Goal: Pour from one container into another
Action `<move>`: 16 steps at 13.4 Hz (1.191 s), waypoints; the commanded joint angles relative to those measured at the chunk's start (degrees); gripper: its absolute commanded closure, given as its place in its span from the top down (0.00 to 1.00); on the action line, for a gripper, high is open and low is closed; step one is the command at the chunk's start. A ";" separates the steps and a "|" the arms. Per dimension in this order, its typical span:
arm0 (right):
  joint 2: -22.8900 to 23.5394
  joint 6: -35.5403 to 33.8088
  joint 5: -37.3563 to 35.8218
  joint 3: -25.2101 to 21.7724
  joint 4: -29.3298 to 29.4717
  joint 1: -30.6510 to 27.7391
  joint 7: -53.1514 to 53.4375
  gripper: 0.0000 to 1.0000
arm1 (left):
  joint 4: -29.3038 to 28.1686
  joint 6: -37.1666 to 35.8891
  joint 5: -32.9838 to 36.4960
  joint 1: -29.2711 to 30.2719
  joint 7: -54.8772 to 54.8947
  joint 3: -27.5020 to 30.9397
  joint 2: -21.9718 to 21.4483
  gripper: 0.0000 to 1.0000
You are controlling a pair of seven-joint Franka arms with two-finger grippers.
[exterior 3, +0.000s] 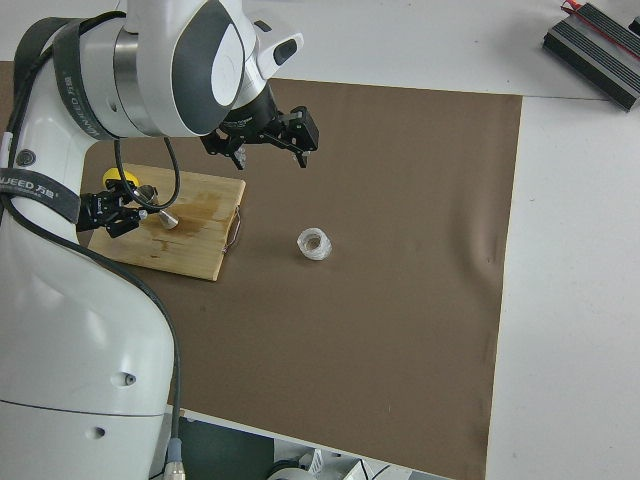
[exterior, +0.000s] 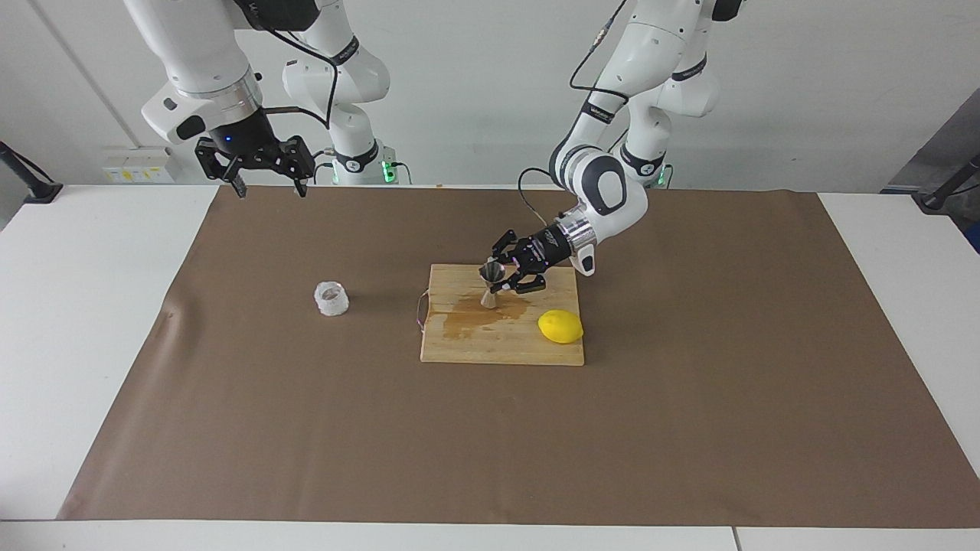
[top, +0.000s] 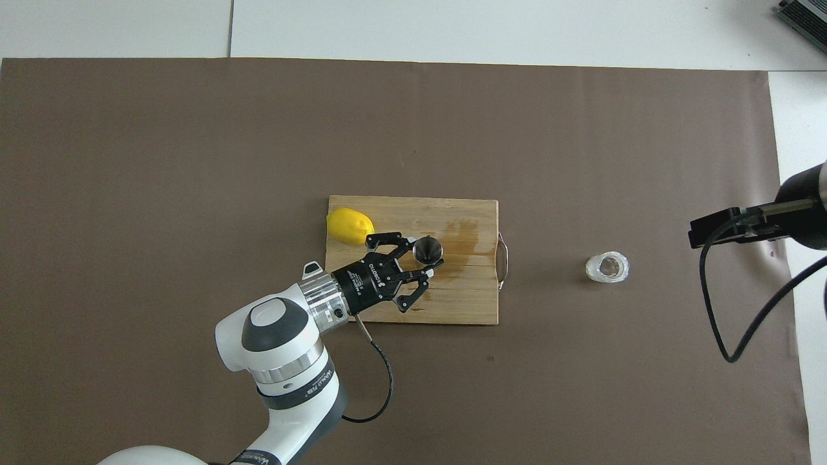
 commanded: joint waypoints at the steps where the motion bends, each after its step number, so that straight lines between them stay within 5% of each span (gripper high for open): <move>1: -1.86 0.40 0.20 -0.02 -2.09 -0.12 -3.15 1.00 | -0.28 0.78 -2.19 -1.56 1.75 0.71 0.05 0.01; 7: -1.95 0.58 0.11 0.06 -2.53 0.50 -4.20 1.00 | -0.28 0.78 -2.19 -1.56 1.84 0.62 0.57 0.18; 11: -2.65 2.16 0.20 0.06 -4.02 0.50 -9.12 1.00 | -0.28 0.78 -2.11 -1.47 1.84 0.71 0.57 0.41; 12: -2.74 2.33 0.20 0.06 -4.37 0.50 -10.09 1.00 | -0.28 0.78 -2.10 -1.56 1.84 0.71 0.57 0.51; 13: -2.74 2.34 0.20 0.06 -4.46 0.50 -11.40 1.00 | -0.28 0.87 -2.10 -1.56 1.84 0.71 0.66 0.86; 14: -2.83 2.42 0.20 0.06 -4.55 0.50 -12.98 1.00 | -0.19 1.22 -2.10 -1.47 1.76 0.71 0.66 1.00; 16: -3.27 3.21 0.20 0.06 -5.43 0.50 -14.92 1.00 | -0.19 1.66 -2.02 -1.38 1.75 0.71 0.57 1.00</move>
